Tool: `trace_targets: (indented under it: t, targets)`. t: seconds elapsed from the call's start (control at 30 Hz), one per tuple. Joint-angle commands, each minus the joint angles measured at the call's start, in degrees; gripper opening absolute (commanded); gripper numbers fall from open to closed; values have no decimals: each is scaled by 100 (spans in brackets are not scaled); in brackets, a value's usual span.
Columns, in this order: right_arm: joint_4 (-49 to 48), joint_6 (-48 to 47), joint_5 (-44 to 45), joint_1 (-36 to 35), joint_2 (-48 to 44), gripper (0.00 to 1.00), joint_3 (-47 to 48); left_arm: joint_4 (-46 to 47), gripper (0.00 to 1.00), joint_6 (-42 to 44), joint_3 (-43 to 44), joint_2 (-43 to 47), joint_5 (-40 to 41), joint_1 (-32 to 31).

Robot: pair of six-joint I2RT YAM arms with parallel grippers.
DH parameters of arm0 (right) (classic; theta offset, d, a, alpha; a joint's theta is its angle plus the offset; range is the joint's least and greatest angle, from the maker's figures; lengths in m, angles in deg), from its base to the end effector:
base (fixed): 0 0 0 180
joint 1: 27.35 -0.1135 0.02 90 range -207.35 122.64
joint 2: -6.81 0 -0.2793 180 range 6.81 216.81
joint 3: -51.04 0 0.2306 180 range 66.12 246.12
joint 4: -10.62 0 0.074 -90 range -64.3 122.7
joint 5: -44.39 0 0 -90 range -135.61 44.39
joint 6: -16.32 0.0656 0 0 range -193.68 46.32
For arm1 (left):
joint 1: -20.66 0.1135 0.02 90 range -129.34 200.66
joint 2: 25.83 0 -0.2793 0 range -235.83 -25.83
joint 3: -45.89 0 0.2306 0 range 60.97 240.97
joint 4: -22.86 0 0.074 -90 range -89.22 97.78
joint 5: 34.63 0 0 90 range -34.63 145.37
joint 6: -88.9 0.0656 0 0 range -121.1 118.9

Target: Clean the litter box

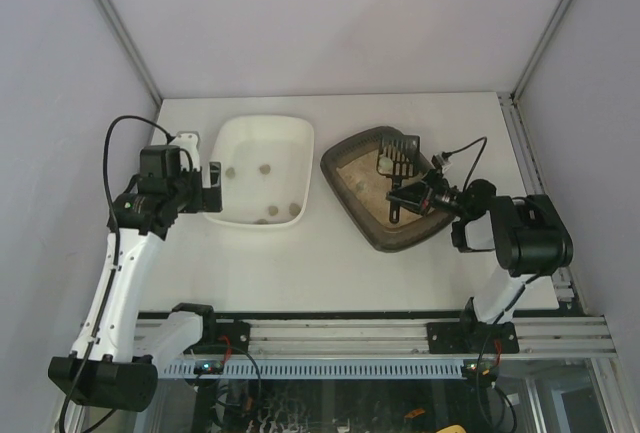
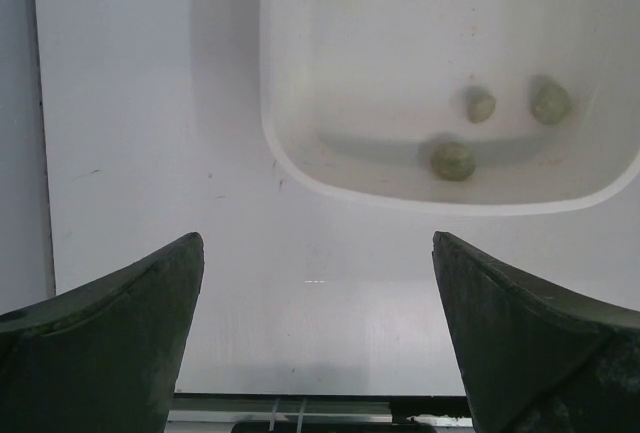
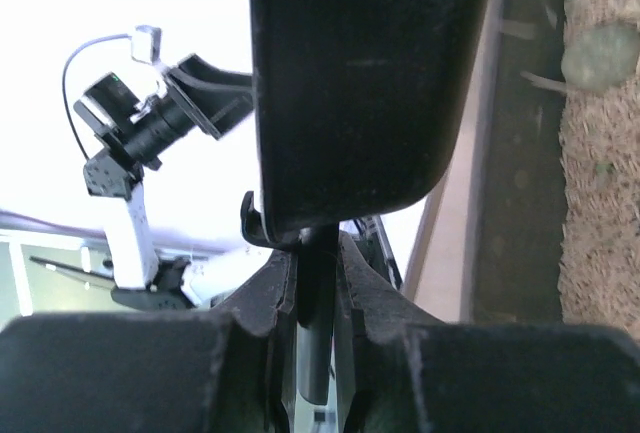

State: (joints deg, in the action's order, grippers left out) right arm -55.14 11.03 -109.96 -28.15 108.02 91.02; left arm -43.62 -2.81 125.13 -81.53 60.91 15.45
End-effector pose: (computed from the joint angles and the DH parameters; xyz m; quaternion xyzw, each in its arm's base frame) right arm 0.2865 0.0631 0.1934 0.0931 0.6886 0.6874 0.2112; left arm 0.1758 -0.0097 0.3414 0.0087 0.9159 0.0202 0.4007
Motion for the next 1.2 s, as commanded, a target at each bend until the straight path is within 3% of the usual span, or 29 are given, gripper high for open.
trace_targets:
  t: [0.0,0.23,0.4,0.53,0.63,0.77,0.9,1.03,1.17]
  targets:
    - [-505,505,73,298,-590,0,-161,45,100,99,-140,189,249,29]
    - [-296,1060,131,448,-1242,0,-92,53,100,64,-133,144,197,23]
    - [2350,-104,-124,106,-2171,0,227,51,100,47,-179,162,140,21]
    - [3236,-441,-77,397,-2696,0,146,87,100,35,-258,186,124,21]
    - [4163,-923,-64,108,-2726,0,193,113,100,31,-282,191,77,23]
    - [3828,-566,-84,298,-2823,0,-96,101,100,31,-264,194,39,21]
    - [4403,-919,-80,119,-2838,0,-17,95,100,37,-297,209,-88,27]
    - [3665,-421,-34,349,-2916,0,-273,86,100,63,-328,214,-187,25]
    - [4039,-605,-4,221,-2843,0,-116,103,100,119,-379,268,-331,21]
